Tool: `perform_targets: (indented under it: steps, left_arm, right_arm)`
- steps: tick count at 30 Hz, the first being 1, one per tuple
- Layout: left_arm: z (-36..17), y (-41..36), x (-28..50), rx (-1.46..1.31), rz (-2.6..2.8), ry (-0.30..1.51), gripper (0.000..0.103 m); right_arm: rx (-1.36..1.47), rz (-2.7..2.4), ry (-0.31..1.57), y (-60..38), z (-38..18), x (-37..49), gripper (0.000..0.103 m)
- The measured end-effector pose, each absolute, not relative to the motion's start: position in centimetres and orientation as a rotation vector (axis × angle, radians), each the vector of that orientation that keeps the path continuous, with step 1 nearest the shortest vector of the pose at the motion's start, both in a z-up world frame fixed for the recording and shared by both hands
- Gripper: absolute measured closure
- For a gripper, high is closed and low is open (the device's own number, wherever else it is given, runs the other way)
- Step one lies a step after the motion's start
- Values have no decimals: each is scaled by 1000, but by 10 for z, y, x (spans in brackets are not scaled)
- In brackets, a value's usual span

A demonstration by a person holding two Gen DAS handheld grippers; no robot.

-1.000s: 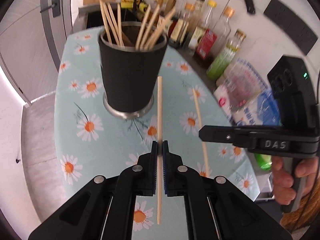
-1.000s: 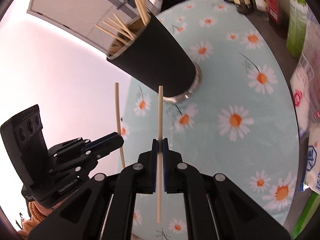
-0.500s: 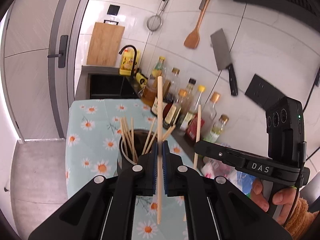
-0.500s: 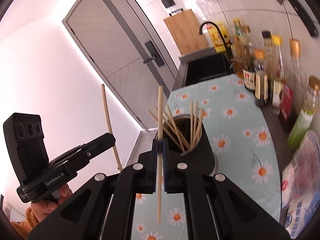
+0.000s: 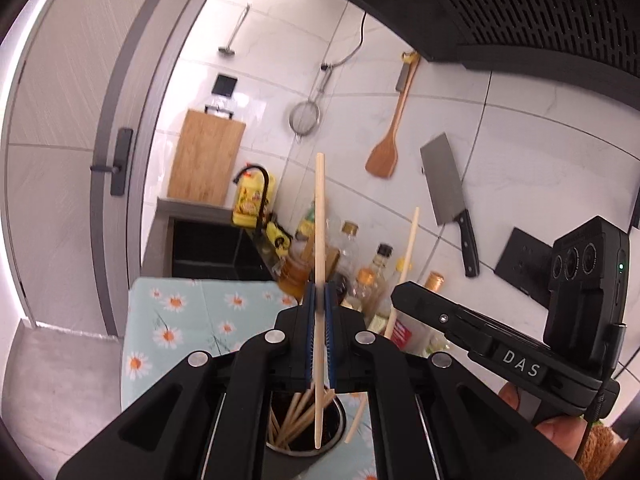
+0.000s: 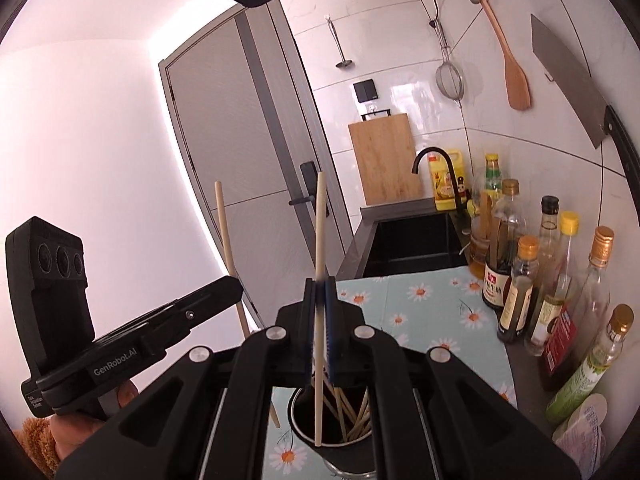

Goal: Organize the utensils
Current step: 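Lift both held chopsticks and carry them over the black holder, then open both grippers to drop the chopsticks into the holder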

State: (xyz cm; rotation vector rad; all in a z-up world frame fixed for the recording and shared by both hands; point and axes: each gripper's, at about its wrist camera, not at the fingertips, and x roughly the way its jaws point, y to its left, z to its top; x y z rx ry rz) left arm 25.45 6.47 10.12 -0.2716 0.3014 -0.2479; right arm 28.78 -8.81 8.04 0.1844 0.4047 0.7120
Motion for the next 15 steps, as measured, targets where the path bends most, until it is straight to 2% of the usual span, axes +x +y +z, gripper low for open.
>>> perform_targets:
  steps: [4, 15]
  left_arm:
    - [92, 66, 261, -272, -207, 253, 99]
    - [47, 74, 280, -302, -172, 297, 99]
  right_arm:
    - [197, 700, 386, -86, 74, 300, 97]
    - [190, 681, 434, -80, 35, 318, 97]
